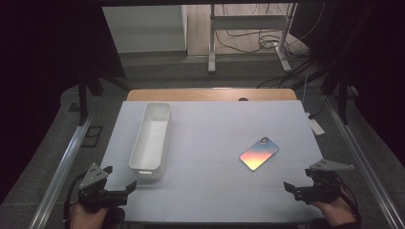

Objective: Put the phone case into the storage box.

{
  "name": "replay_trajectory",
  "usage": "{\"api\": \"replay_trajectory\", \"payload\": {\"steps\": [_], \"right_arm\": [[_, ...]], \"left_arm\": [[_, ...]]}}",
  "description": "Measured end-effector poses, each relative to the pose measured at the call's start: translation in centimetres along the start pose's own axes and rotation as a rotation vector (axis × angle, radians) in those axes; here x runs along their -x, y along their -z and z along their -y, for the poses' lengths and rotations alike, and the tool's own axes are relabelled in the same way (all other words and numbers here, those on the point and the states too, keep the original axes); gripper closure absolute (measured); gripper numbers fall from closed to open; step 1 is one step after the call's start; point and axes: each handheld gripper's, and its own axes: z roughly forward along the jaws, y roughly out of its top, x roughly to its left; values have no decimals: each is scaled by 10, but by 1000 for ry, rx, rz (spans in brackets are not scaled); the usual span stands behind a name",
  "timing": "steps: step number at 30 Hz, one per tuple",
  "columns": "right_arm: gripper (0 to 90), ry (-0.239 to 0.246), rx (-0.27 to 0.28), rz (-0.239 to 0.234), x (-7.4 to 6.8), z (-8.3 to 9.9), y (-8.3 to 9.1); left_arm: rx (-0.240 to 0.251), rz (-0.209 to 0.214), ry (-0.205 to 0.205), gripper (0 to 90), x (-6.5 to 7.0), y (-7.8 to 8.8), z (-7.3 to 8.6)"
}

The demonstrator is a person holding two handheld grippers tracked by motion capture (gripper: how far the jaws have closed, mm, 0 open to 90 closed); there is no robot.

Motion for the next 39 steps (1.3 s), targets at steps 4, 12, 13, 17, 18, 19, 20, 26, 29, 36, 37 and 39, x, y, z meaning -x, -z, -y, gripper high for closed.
{"api": "replay_trajectory", "payload": {"steps": [4,12,13,17,18,19,20,26,29,36,37,39], "right_arm": [[2,-9,-9,-3,1,-1,-1],[0,-8,-10,-11,1,-4,-3],[0,-5,-10,-8,1,-6,-4],[0,-6,-16,-9,1,-8,-5],[0,-1,-18,-10,1,-9,-5],[0,1,-20,-8,1,-9,-6],[0,1,-24,-8,1,-10,-6],[0,25,-41,-10,1,-14,-11],[0,32,-54,-18,1,-17,-14],[0,39,-64,-40,0,-23,-21],[0,37,-67,-47,0,-25,-23],[0,40,-66,-51,0,-25,-25]], "left_arm": [[0,1,1,10,0,0,0],[-3,5,3,11,-1,0,0],[-4,6,4,11,-1,0,0],[-5,8,4,11,-1,0,0],[-5,8,3,11,-1,0,0],[-5,9,5,11,-1,-1,0],[-5,10,6,11,-1,0,0],[-5,11,6,11,-1,-1,0],[-5,11,7,11,-1,-1,0],[-5,11,6,11,-1,-1,0],[-6,11,6,12,-1,-1,0],[-6,11,6,12,-1,-1,0]]}}
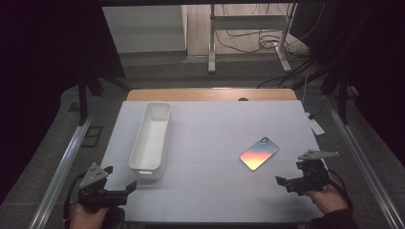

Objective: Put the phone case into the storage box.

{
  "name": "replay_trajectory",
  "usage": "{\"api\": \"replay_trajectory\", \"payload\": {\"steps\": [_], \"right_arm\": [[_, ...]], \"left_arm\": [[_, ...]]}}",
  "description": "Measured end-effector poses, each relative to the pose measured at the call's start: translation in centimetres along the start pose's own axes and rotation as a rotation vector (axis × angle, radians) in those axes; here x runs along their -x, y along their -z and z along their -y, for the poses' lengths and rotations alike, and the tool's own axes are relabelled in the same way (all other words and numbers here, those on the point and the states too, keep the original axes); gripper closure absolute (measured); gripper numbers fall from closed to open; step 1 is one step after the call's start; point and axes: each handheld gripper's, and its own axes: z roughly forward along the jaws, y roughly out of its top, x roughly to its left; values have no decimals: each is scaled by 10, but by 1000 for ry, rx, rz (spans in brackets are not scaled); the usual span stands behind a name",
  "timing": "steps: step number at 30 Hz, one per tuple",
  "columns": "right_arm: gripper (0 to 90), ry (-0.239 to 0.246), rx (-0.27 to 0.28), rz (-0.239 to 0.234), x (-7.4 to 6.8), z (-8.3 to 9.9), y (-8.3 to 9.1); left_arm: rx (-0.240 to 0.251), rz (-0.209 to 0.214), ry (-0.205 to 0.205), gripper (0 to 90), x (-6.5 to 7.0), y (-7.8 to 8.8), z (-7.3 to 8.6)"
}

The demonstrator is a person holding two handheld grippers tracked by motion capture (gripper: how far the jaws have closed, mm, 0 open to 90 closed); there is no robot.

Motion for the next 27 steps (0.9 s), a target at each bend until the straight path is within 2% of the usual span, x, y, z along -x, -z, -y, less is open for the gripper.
{"api": "replay_trajectory", "payload": {"steps": [12,19,27], "right_arm": [[0,20,-15,-21,0,-11,-13],[0,17,-7,-26,-1,-20,-20],[0,18,-25,-28,-3,-30,-30]], "left_arm": [[-2,5,1,14,0,0,0],[-3,7,0,14,0,0,0],[-5,8,-1,14,-1,-1,0]]}}
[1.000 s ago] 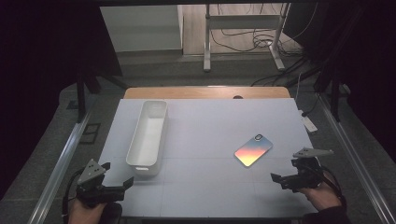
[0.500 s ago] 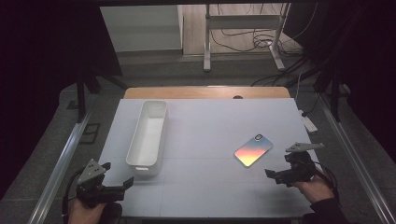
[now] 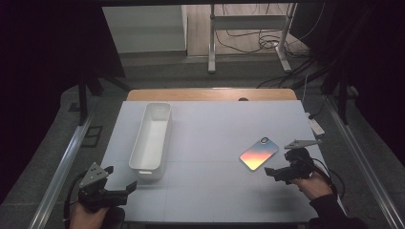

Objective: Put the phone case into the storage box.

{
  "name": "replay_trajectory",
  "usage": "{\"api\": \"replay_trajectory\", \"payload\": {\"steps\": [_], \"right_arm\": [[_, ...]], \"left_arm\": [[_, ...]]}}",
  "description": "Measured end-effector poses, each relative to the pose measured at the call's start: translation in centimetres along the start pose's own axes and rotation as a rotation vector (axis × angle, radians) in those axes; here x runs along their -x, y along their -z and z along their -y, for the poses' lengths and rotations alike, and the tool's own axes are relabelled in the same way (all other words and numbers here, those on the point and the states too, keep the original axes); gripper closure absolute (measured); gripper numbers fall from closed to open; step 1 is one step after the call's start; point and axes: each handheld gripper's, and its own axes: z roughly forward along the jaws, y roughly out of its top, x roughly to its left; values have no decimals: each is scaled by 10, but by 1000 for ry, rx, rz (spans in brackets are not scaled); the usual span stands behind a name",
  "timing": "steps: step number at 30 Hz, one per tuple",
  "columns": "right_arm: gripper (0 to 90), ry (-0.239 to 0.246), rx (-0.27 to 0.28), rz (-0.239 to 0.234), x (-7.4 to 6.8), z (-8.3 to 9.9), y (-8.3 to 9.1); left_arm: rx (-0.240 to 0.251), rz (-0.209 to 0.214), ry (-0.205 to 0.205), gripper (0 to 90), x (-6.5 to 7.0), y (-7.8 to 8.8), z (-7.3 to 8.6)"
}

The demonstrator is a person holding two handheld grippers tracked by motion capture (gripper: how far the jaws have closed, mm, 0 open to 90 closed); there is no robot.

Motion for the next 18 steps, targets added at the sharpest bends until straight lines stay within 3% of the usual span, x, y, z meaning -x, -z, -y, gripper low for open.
{"api": "replay_trajectory", "payload": {"steps": [18], "right_arm": [[0,29,-16,4,-1,-15,-13]], "left_arm": [[0,2,-3,14,0,0,0]]}}
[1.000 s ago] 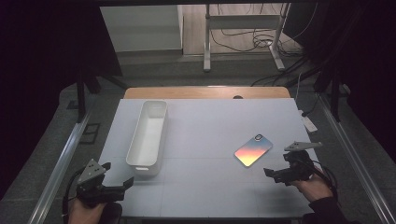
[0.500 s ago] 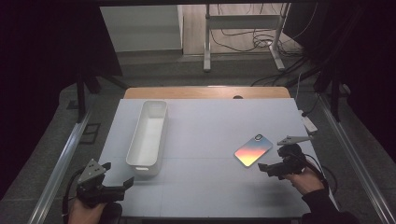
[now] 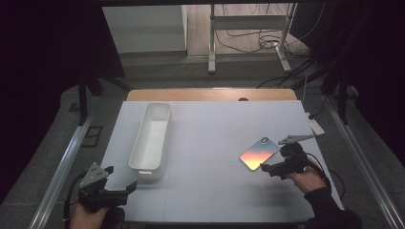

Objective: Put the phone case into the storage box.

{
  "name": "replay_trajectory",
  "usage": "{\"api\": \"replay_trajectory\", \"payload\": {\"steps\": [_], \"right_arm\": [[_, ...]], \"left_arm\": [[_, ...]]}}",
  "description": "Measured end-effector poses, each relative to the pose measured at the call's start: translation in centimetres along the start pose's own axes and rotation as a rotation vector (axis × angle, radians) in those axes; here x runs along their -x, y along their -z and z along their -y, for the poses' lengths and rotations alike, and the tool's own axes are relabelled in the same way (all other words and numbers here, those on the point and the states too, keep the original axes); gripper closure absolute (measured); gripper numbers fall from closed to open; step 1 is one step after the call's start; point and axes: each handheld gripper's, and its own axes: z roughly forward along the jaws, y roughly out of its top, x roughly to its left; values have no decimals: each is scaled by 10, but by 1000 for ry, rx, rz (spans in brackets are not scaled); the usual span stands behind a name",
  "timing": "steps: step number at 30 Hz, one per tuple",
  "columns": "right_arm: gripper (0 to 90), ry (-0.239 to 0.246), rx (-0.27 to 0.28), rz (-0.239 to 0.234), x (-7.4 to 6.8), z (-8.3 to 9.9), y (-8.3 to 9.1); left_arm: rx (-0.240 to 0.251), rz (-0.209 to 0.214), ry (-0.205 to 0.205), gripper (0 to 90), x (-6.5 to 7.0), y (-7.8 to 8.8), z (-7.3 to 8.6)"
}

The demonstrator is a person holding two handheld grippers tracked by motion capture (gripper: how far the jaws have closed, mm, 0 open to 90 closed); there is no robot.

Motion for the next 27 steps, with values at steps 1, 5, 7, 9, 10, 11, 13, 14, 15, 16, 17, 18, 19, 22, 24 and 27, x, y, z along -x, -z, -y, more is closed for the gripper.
{"api": "replay_trajectory", "payload": {"steps": [1,5,7,9,10,11,13,14,15,16,17,18,19,22,24,27], "right_arm": [[0,1,0,0,0,-1,-1],[0,14,0,3,-1,-6,-5],[0,14,0,1,-1,-7,-6],[0,19,-1,-2,-1,-9,-8],[0,19,-1,-2,-1,-9,-8],[0,20,-7,-3,-1,-10,-9],[0,29,-9,-3,-1,-12,-12],[0,28,-11,-5,-2,-13,-12],[0,28,-13,-5,-2,-13,-13],[0,31,-16,-6,-2,-15,-14],[0,30,-18,-7,-2,-15,-15],[0,33,-21,-6,-2,-16,-16],[0,34,-25,-8,-2,-18,-18],[0,39,-30,-5,-1,-21,-21],[0,41,-32,-6,-1,-24,-23],[0,42,-36,-8,-1,-26,-25]], "left_arm": [[0,0,0,14,0,0,0],[1,2,2,14,0,0,0],[1,2,2,14,0,0,0],[1,2,2,14,0,0,0],[1,2,2,14,0,0,0],[1,2,2,14,0,0,0],[0,2,2,14,0,0,0],[1,2,1,14,0,0,0],[0,2,1,14,0,0,0],[0,2,1,14,0,0,0],[0,2,1,14,0,0,0],[1,2,1,14,0,0,0],[1,2,1,14,0,0,0],[2,3,2,14,0,0,0],[1,3,2,14,0,0,0],[1,3,1,14,0,0,0]]}}
